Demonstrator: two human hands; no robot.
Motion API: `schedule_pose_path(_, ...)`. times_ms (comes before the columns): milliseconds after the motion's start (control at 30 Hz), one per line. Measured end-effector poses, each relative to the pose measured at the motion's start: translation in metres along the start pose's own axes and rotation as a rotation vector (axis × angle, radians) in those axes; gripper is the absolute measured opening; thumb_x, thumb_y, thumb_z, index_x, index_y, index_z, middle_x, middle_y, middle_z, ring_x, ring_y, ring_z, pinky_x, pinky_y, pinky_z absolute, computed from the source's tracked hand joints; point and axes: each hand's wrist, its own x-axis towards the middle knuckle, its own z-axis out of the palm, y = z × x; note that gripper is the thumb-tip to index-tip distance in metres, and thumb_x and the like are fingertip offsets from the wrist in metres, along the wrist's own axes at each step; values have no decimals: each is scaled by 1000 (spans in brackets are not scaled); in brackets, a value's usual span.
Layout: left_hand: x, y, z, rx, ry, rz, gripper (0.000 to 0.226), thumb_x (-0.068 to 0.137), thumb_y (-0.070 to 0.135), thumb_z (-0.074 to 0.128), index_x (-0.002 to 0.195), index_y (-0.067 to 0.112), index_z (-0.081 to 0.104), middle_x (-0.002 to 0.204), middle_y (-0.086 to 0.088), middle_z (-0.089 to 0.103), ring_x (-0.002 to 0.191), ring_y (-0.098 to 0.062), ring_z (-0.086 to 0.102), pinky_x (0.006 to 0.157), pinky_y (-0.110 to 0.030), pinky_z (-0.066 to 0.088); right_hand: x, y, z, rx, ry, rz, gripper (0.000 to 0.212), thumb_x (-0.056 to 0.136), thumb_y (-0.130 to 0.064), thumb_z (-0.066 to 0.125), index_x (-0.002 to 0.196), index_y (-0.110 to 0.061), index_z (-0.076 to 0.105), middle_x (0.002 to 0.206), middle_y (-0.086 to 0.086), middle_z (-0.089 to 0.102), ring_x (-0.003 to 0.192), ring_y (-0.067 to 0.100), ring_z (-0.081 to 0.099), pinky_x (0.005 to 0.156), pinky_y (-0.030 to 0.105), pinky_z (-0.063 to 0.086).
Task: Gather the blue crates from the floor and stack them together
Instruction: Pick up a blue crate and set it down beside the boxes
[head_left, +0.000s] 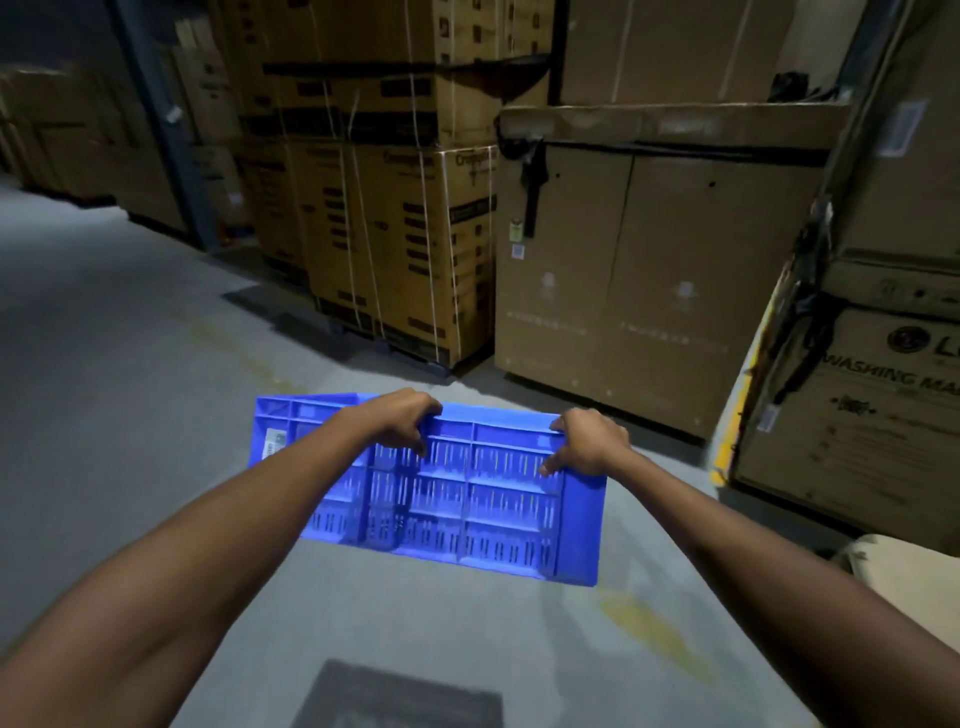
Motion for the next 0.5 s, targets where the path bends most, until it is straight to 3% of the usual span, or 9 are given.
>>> schedule_pose_path(100, 41, -26, -14, -1, 45, 37, 48, 72, 26, 79, 111, 20, 51, 109, -7, 59, 101, -29, 55, 79, -35, 44, 34, -7, -5, 21, 66, 68, 66, 59, -56, 83, 117, -30, 64, 115, -2, 67, 108, 25, 60, 79, 34, 47)
schedule_pose_path(167, 67, -36, -28, 11, 65, 59, 52, 76, 27, 70, 123, 23, 48, 114, -8, 59, 106, -30, 56, 83, -37, 47, 53, -7, -9, 22, 121, 102, 66, 60, -58, 82, 117, -30, 64, 114, -1, 67, 108, 26, 61, 78, 33, 47)
schedule_pose_path(300, 118, -35, -47, -58, 82, 174, 40, 76, 44, 59, 111, 28, 49, 99, -6, 61, 98, -31, 59, 78, -39, 48, 89, -5, -6, 14, 274, 134, 54, 63, -57, 80, 107, -29, 67, 103, 1, 70, 102, 29, 63, 67, 29, 38)
schedule_pose_path(433, 174, -21, -45, 59, -9, 243, 76, 70, 56, 72, 133, 25, 43, 122, -8, 59, 110, -32, 57, 82, -38, 46, 133, -3, -5, -27, 361, 153, 38, 66, -51, 80, 92, -27, 65, 90, 2, 71, 91, 29, 65, 62, 30, 35)
schedule_pose_path(467, 191, -22, -43, 110, -4, 243, 77, 69, 53, 76, 132, 23, 44, 122, -8, 59, 110, -33, 57, 80, -38, 46, 146, 1, -6, -30, 372, 165, 36, 67, -50, 80, 88, -26, 64, 87, 1, 71, 89, 28, 65, 62, 30, 35)
schedule_pose_path(500, 208, -23, -42, 142, 27, 245, 63, 72, 43, 77, 124, 22, 48, 115, -9, 60, 107, -34, 58, 76, -38, 46, 160, 7, -6, -30, 380, 172, 35, 68, -49, 80, 84, -25, 62, 85, 1, 70, 86, 27, 65, 61, 30, 35)
